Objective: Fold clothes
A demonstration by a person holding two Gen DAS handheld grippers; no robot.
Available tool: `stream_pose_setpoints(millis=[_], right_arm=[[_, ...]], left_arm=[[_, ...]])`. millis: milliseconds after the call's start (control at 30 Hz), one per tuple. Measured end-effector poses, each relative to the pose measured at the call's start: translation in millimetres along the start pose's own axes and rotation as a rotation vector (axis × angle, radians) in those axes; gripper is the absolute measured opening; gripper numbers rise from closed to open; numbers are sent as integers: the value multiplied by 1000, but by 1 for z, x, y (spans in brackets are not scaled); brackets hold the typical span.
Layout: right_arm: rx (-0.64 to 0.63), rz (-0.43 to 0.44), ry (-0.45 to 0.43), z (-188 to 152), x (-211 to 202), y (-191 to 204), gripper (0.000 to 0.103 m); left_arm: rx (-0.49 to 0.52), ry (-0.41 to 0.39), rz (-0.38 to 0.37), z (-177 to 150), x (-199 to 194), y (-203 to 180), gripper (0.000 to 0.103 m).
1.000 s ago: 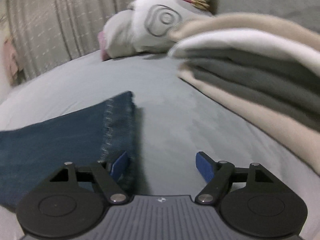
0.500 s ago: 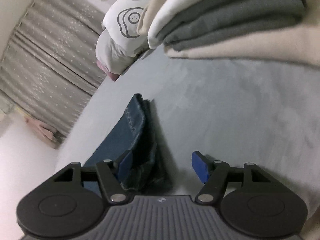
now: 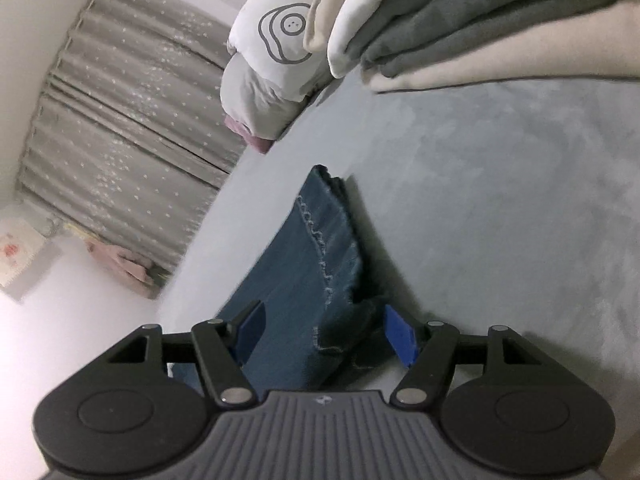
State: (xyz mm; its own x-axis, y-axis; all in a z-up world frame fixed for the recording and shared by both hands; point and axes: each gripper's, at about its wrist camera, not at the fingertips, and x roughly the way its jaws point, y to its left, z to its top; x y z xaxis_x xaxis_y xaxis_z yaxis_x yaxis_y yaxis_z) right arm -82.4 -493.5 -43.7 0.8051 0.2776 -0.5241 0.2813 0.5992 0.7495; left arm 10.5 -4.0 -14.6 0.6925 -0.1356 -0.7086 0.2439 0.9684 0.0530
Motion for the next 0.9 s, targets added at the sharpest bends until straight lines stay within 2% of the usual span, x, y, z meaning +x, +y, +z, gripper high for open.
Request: stream_pose_setpoints(millis=[167,267,433,500,567,600,633,667,733,800,867,900], right_arm=[[-21,-56,12,-5,12,2,61],[-37,-65,15,-7,18,7,61],[-71,-108,-2,-10,25,17,60],[-81,-125,-12,-11,26,20,59],[-95,-143,-22,-12,27,22,56],[-107,-152,-27,-12,27,23,53],[-118,-160,-33,-13,27,24,48],[-128,-167,-41,-12,27,25,44],[-150,-177,-64,-11,26,27,28],[-160,-152,-95,-8,20,29,21],[-173,-115,-121,-5,13,33,19],[-189,-104,-131,-4,10,36,18]], left_arm=[[-225,-20,216,-12,-23,74,74],[-408,-28,357,-23,-35,128,74],[-648,-42,518,-40,-45,203,74],[-712,-48,528,-44,-45,220,74],[-819,-96,500,-48,-45,246,69],[-847,-124,481,-48,-44,255,53],[-856,-137,472,-47,-44,259,33],[-859,-162,464,-45,-43,263,25],[-849,-193,457,-38,-41,268,13],[-843,-244,450,-33,-44,270,12],[-810,-330,431,-26,-49,269,12],[-796,-345,432,-24,-49,269,12]])
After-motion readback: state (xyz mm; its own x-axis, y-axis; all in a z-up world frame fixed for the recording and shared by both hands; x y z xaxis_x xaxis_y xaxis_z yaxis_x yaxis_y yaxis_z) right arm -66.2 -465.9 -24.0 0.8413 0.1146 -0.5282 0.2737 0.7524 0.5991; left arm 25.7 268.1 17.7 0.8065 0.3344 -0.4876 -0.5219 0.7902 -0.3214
